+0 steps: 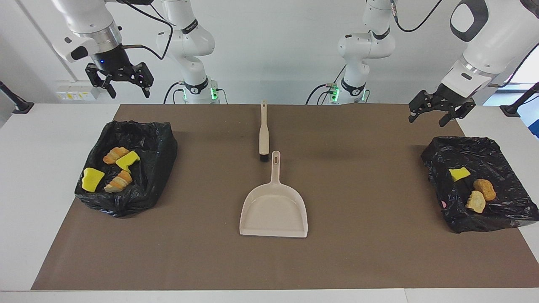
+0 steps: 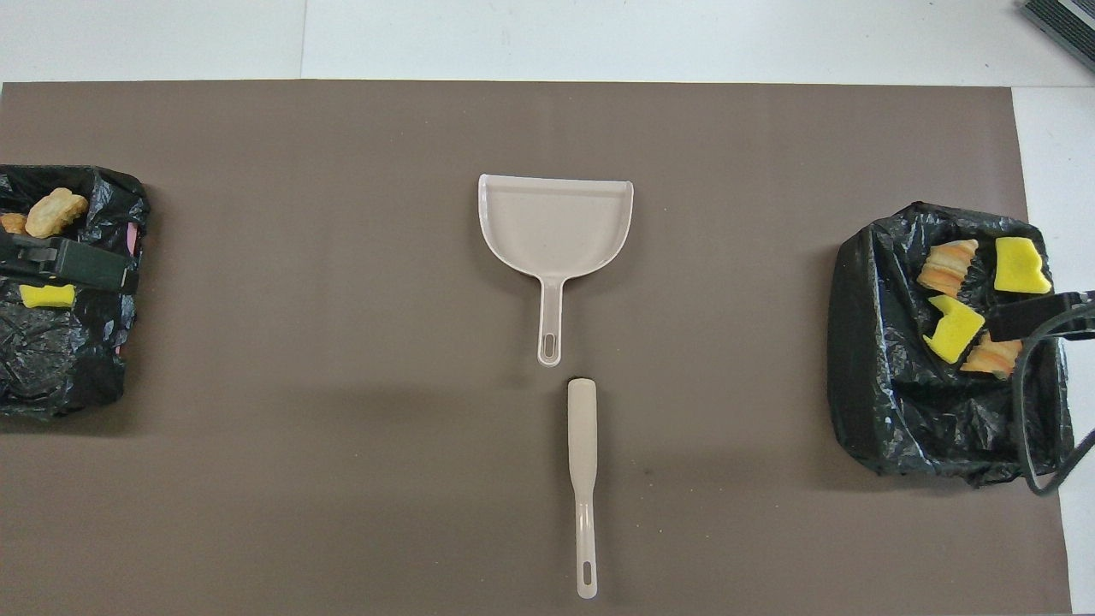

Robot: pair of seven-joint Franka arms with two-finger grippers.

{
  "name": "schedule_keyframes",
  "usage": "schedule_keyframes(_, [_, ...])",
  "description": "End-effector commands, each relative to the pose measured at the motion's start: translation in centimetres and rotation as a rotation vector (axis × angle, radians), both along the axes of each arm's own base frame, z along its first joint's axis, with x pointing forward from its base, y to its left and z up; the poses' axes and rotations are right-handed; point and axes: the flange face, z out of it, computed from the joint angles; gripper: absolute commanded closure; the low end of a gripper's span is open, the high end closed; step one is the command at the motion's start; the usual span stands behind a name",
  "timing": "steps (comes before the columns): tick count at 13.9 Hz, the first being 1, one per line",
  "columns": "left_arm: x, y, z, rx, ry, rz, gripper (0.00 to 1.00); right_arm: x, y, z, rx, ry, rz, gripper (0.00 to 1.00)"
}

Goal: Sweep and dump trash in bin

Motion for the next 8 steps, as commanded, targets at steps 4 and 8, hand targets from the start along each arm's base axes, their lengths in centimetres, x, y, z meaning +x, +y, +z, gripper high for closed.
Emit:
schedule_keyframes(4, [-1.16, -0.21, 2.92, 0.038, 0.002, -0.026, 0.00, -0.70, -0.41, 0.11, 0.005, 0.013, 0.030, 0.00])
schedule_keyframes(8, [-1.19, -0.31, 2.88, 0.036, 0.002, -0.027, 0.00, -0.75, -0.50, 0.11, 0.005, 0.013, 0.030, 0.00])
